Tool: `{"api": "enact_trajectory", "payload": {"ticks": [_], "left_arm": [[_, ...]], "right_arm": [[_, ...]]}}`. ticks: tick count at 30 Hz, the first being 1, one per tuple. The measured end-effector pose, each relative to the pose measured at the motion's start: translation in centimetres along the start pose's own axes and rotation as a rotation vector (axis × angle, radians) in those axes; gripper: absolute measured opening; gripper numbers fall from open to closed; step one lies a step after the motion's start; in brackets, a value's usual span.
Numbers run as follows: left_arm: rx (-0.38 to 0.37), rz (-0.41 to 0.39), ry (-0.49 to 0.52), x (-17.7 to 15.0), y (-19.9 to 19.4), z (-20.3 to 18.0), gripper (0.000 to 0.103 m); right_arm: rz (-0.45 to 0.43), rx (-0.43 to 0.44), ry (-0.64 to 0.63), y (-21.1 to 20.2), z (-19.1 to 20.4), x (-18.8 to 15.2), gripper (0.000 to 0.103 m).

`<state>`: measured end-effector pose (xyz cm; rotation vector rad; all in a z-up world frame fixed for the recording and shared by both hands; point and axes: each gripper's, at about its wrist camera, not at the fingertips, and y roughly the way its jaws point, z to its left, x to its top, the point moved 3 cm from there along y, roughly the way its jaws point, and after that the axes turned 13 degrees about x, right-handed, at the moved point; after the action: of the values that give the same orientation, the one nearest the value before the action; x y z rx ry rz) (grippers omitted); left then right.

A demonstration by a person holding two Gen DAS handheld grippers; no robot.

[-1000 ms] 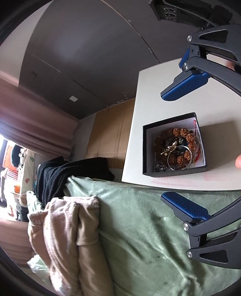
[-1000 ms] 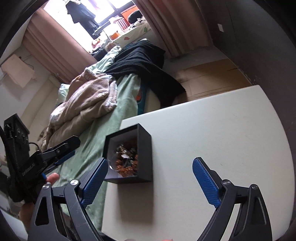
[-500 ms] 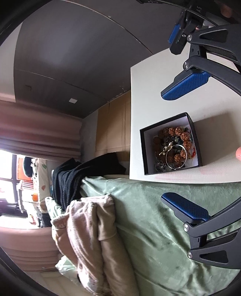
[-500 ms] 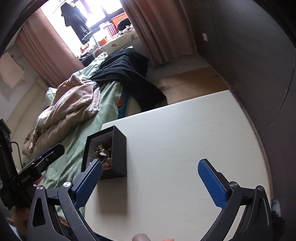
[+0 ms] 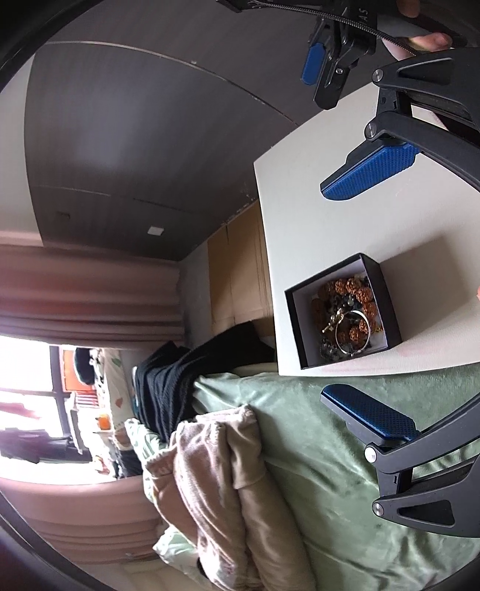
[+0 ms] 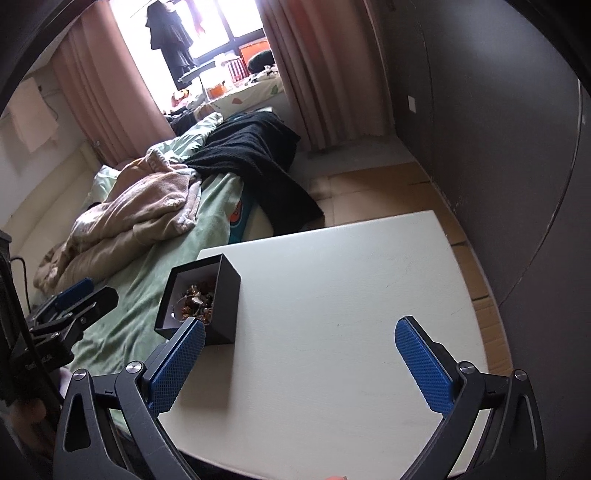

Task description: Organize jewelry

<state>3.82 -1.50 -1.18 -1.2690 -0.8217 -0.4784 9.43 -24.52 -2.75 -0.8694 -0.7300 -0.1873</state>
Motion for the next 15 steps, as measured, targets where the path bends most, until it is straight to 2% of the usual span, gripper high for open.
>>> {"api": "enact_trajectory", "payload": {"ticks": [15], "left_arm": [[0.000,-0.019,-0.004,-0.40,-0.49,-0.05,0.100]], "right_arm": [[-0.009,0.029,-0.033,-0.63,0.86,-0.16,0.103]]}}
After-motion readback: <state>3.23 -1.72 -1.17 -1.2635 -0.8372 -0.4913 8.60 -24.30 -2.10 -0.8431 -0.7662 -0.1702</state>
